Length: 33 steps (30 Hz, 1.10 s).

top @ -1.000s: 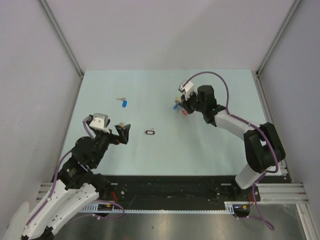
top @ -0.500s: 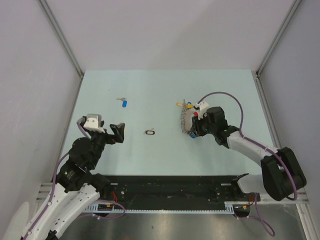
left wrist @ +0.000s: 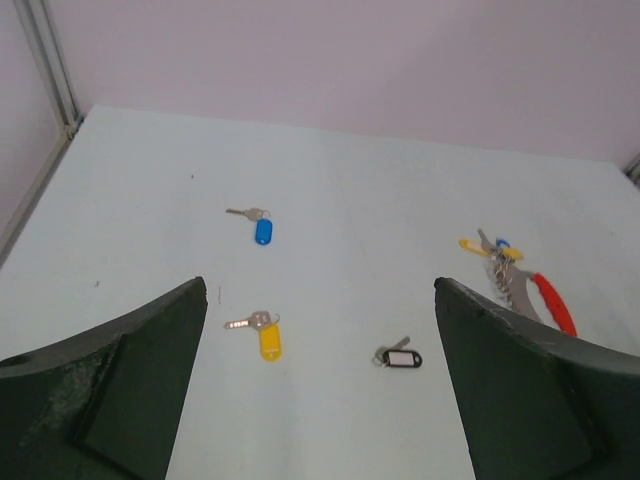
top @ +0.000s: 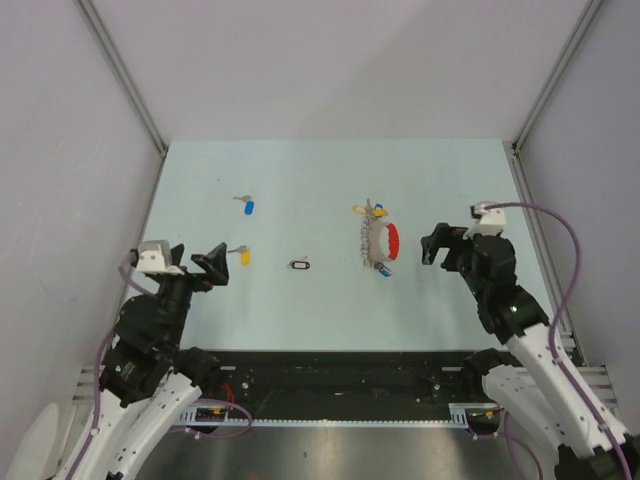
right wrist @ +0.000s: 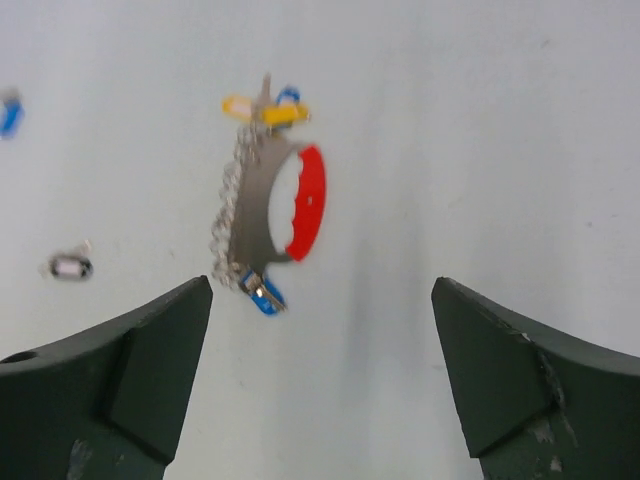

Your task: Put the keys on the keyring

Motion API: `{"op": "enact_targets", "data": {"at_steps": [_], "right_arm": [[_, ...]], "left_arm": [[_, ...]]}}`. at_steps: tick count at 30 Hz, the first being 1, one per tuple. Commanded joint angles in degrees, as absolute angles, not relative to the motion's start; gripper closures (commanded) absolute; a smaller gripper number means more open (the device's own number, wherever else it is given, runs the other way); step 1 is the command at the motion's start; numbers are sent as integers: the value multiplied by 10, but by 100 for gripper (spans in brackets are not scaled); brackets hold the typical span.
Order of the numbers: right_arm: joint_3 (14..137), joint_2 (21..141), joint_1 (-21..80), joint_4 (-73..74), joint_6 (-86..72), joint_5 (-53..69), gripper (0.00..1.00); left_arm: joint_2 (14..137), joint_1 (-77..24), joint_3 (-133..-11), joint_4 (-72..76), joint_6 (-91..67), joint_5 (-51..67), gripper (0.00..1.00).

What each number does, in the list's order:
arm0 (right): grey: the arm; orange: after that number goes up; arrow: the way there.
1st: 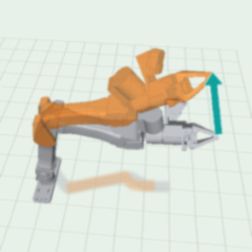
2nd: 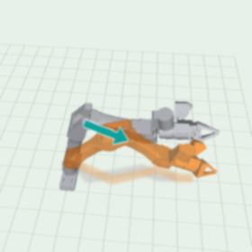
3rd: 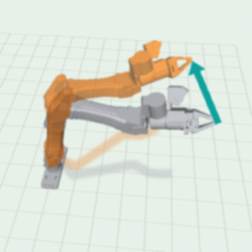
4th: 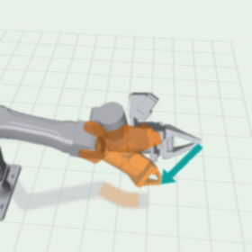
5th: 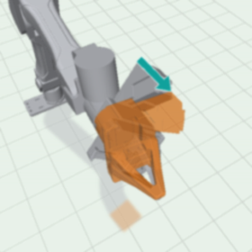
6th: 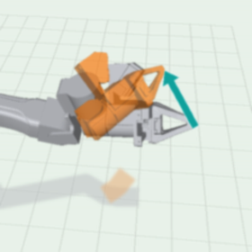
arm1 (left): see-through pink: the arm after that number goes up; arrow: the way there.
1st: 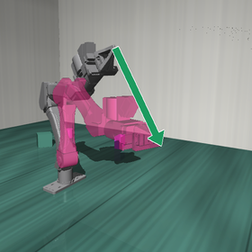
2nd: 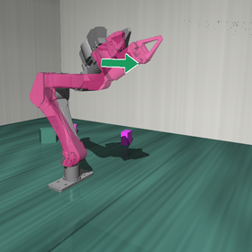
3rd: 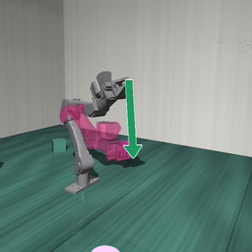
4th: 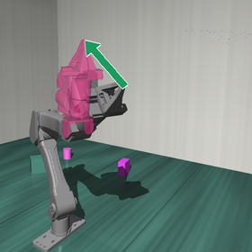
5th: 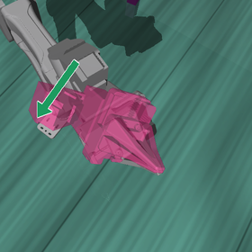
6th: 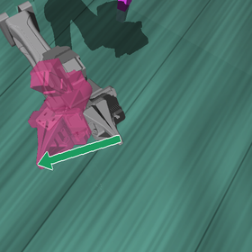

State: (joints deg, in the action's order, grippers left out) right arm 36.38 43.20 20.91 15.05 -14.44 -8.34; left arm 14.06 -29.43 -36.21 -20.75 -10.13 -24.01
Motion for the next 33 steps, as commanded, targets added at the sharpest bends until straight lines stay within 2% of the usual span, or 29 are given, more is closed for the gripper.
{"op": "enact_targets", "data": {"at_steps": [1,5,10,17,33], "right_arm": [[367,289,207,177,-192,-222,0],[362,122,207,171,-163,-267,0],[356,20,207,170,-178,-275,0],[376,20,207,191,-152,-266,0],[376,20,208,235,-182,-284,0]], "left_arm": [[80,-287,-359,-177,-131,-289,0],[41,-284,-353,-169,-134,-285,0],[1,-275,-335,-151,-135,-287,0],[-41,-264,-320,-134,-138,-280,0],[-4,-230,-316,-117,-143,-238,0]]}}
